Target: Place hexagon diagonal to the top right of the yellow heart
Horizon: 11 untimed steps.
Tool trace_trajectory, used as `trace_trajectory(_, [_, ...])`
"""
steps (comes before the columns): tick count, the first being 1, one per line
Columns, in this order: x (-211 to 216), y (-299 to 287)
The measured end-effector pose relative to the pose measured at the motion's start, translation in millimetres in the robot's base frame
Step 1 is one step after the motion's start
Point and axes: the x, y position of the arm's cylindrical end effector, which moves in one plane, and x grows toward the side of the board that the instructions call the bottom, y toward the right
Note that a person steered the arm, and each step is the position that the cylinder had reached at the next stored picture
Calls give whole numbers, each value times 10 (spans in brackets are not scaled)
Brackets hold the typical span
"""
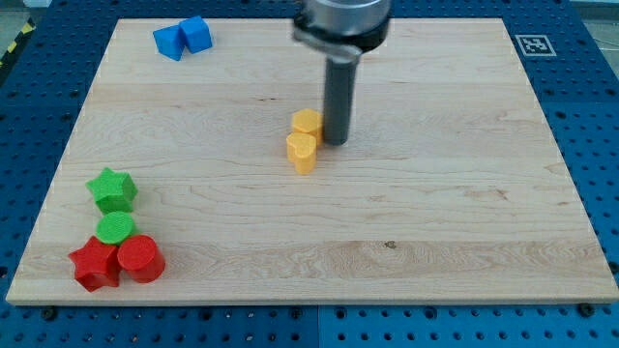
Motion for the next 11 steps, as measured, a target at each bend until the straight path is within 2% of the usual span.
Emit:
trace_trajectory(1, [213, -151])
trace_trajectory(4, [-1025, -103])
trace_trajectory(5, [-1168, -265])
trace_trajectory(6, [-1025, -585])
trace_trajectory(8, [-34, -373])
trace_trajectory(9, [164, -345])
trace_trajectory(10, [-139, -356])
trace_trajectory(11, [-369, -18])
